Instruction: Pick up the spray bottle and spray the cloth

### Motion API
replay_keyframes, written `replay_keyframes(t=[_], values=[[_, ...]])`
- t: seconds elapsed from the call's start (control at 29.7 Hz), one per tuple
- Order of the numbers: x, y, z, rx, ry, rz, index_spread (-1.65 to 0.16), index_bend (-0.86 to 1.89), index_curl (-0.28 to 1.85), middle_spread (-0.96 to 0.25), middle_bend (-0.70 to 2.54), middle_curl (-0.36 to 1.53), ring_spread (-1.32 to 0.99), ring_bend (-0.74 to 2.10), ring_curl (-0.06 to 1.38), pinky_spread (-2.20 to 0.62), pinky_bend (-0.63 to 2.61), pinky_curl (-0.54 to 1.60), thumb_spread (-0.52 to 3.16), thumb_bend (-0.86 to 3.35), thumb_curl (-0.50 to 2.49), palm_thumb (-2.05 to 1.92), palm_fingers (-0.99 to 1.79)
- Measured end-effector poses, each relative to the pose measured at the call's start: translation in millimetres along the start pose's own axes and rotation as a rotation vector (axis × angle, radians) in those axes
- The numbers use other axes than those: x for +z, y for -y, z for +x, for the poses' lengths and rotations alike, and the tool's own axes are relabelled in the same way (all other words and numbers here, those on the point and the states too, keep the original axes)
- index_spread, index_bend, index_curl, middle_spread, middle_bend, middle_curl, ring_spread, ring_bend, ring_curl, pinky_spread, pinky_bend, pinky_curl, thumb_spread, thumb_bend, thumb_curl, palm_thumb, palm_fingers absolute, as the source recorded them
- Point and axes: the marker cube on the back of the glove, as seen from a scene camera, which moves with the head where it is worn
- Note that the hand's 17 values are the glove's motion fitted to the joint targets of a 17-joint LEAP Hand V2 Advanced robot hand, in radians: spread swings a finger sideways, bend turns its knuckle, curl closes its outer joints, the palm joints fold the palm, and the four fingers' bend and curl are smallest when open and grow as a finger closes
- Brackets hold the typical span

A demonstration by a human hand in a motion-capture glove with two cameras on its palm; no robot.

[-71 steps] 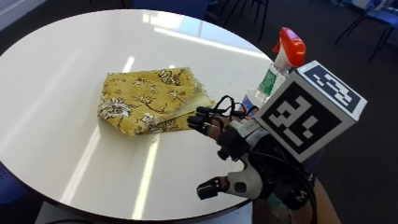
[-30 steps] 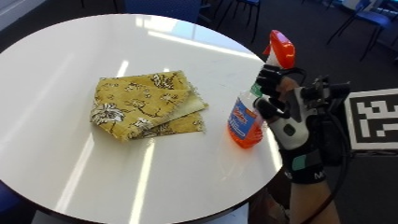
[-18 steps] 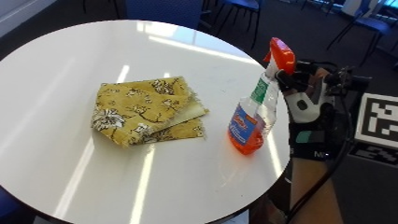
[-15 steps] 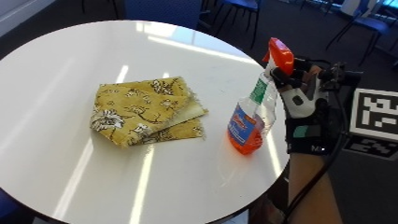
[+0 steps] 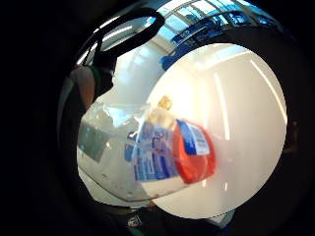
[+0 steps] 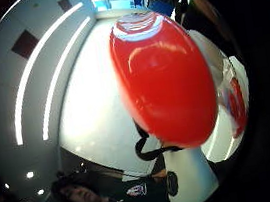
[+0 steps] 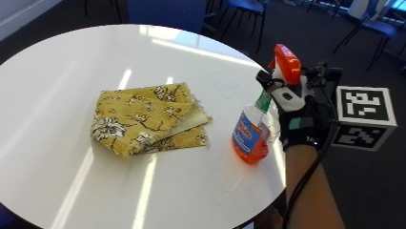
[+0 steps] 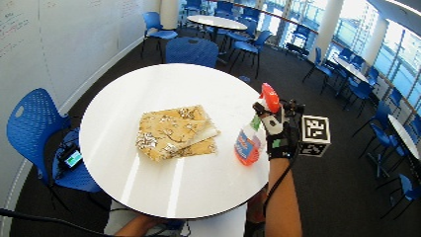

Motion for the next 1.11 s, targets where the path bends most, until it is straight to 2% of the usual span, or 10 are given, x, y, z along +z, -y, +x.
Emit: replay_keyframes(t=[0.4, 0.67, 0.88, 1.11], values=[[14, 19, -15, 0.069, 0.035, -0.044, -0.31, 0.22, 0.36, -0.21, 0.35, 0.44, -0.19, 0.46, 0.40, -0.09, 0.18, 0.30, 0.68, 0.06, 0.47, 0.92, 1.23], [17, 22, -16, 0.041, 0.011, 0.003, -0.31, 0.20, 0.41, -0.24, 0.43, 0.48, -0.24, 0.50, 0.43, -0.23, 0.32, 0.36, 0.50, 0.00, 0.54, 0.97, 1.39], [22, 25, -24, 0.030, 0.019, -0.048, -0.32, 0.16, 0.42, -0.25, 0.48, 0.51, -0.26, 0.55, 0.45, -0.28, 0.38, 0.38, 0.47, -0.02, 0.57, 0.99, 1.36], [29, 28, -39, -0.010, 0.007, -0.034, -0.32, 0.14, 0.42, -0.24, 0.56, 0.53, -0.25, 0.62, 0.47, -0.30, 0.41, 0.39, 0.47, -0.02, 0.61, 1.01, 1.36]])
